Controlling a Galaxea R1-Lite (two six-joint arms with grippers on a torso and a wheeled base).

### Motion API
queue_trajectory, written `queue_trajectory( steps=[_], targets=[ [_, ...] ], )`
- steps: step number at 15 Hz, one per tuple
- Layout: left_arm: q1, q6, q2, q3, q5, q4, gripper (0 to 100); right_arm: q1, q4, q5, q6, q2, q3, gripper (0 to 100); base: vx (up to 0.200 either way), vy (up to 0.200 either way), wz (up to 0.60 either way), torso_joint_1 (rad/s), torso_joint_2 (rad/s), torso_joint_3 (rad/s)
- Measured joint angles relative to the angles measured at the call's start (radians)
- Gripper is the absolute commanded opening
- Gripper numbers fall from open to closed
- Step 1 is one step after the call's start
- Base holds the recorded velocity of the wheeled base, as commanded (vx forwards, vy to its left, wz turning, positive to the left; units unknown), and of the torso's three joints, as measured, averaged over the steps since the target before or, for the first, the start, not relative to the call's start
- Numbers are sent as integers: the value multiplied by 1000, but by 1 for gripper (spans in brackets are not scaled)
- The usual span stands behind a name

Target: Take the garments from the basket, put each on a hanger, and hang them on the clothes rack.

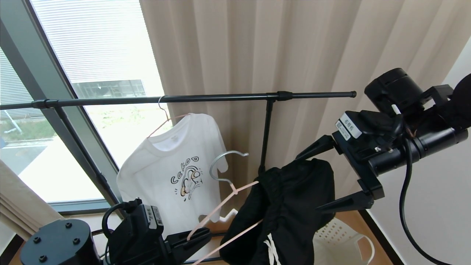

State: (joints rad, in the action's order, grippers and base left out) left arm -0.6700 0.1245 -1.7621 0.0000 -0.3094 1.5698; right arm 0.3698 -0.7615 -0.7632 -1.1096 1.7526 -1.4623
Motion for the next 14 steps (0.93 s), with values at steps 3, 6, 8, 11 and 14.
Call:
queue_trajectory(
  steps=[3, 6, 8, 11, 14],
  targets=[
    [-19, -1, 1, 0, 1, 0, 0, -1, 4, -1, 4, 30, -19, 100, 0, 0, 0, 0, 0, 0],
    [-32, -2, -6, 0, 1, 0, 0, 0, 1, 1, 4, 37, -18, 100, 0, 0, 0, 0, 0, 0],
    [-26, -2, -18, 0, 1, 0, 0, -7, -3, 0, 3, 19, 3, 100, 0, 0, 0, 0, 0, 0],
    [9, -7, -35, 0, 2, 0, 0, -23, 6, 0, -3, -45, 97, 100, 0, 0, 0, 0, 0, 0],
    [15, -9, -56, 0, 2, 0, 0, -51, 62, -2, -1, -73, 127, 100, 0, 0, 0, 0, 0, 0]
  ],
)
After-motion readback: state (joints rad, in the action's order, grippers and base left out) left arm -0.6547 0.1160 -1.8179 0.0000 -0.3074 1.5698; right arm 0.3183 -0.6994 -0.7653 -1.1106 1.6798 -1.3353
